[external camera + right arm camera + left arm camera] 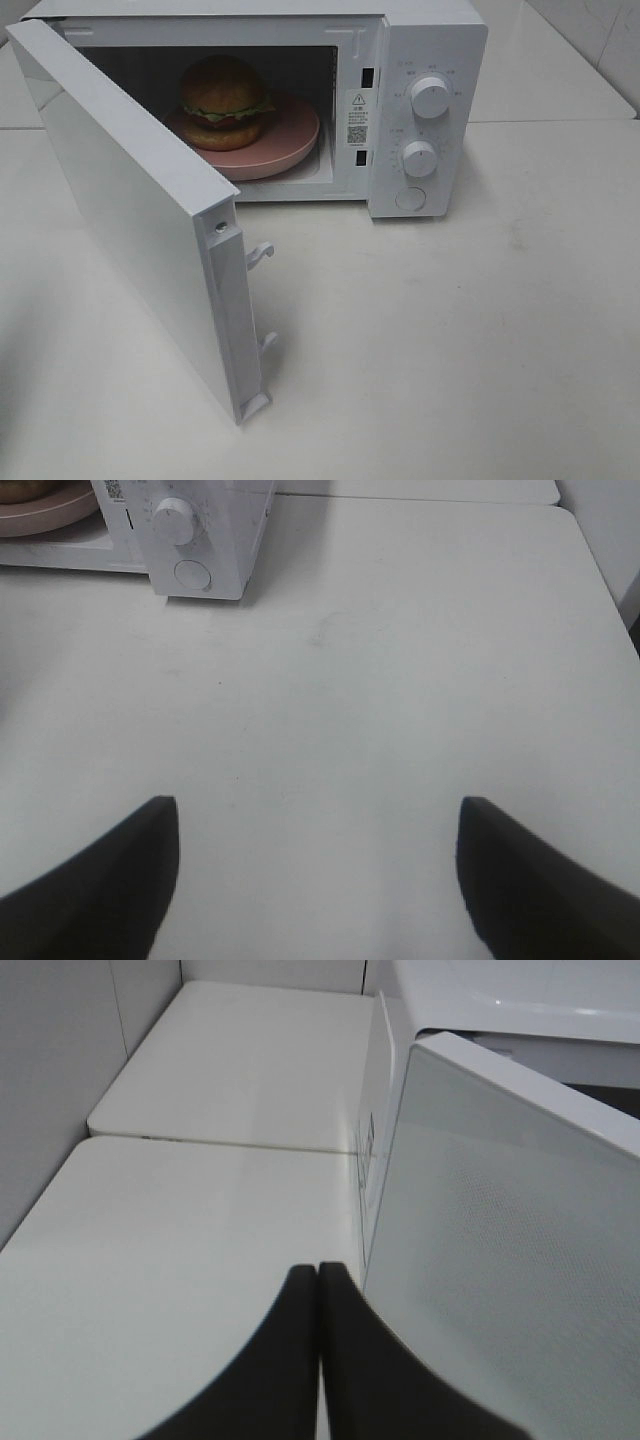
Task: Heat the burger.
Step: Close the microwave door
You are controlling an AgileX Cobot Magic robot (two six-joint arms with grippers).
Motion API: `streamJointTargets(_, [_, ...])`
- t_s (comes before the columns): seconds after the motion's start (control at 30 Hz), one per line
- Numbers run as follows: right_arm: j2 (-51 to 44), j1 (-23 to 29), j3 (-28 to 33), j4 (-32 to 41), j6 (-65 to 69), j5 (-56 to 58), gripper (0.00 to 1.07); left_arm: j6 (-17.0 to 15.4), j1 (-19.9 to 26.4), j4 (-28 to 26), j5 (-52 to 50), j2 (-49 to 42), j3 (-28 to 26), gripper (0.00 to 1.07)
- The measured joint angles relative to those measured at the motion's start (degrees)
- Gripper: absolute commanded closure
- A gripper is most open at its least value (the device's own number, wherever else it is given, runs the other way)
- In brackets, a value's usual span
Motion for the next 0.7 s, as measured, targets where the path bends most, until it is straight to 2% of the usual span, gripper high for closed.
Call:
streamJointTargets(0.03, [0.0,0.0,0.0,0.0,0.0,0.0,0.34,0.0,0.0,0.2,-6.3,1.8,2.2,1.07])
streamJointTargets(0.07, [0.0,0.0,0.0,0.0,0.0,0.0,0.34,0.0,0.0,0.2,-6.3,1.8,2.2,1.07])
streamJointTargets(0.13, [0.0,0.0,0.0,0.0,0.0,0.0,0.34,-0.5,0.0,0.5,-16.0,5.4,5.4,1.07])
streamJointTargets(0.33, [0.0,0.0,0.0,0.0,0.0,0.0,0.34,-0.9,0.0,3.3,-27.4,11.4,8.3,1.07])
streamJointTargets(0.4, [0.0,0.0,0.0,0.0,0.0,0.0,0.34,-3.0,0.0,7.0,-32.0,15.4,8.8,1.07])
streamJointTargets(0.43, [0.0,0.0,0.0,0.0,0.0,0.0,0.34,-3.0,0.0,7.0,-32.0,15.4,8.8,1.07])
streamJointTargets(0.47, [0.0,0.0,0.0,0.0,0.0,0.0,0.34,-5.6,0.0,10.3,-35.0,18.3,8.8,1.07])
streamJointTargets(0.53, [0.0,0.0,0.0,0.0,0.0,0.0,0.34,-6.8,0.0,11.7,-36.2,19.5,8.8,1.07])
streamJointTargets(0.57, [0.0,0.0,0.0,0.0,0.0,0.0,0.34,-9.5,0.0,15.1,-38.4,22.7,8.8,1.07])
streamJointTargets(0.6, [0.0,0.0,0.0,0.0,0.0,0.0,0.34,-9.5,0.0,15.1,-38.4,22.7,8.8,1.07])
streamJointTargets(0.67, [0.0,0.0,0.0,0.0,0.0,0.0,0.34,-12.4,0.0,20.3,-42.9,27.2,8.8,1.07])
streamJointTargets(0.7, [0.0,0.0,0.0,0.0,0.0,0.0,0.34,-12.4,0.0,20.3,-42.9,27.2,8.8,1.07])
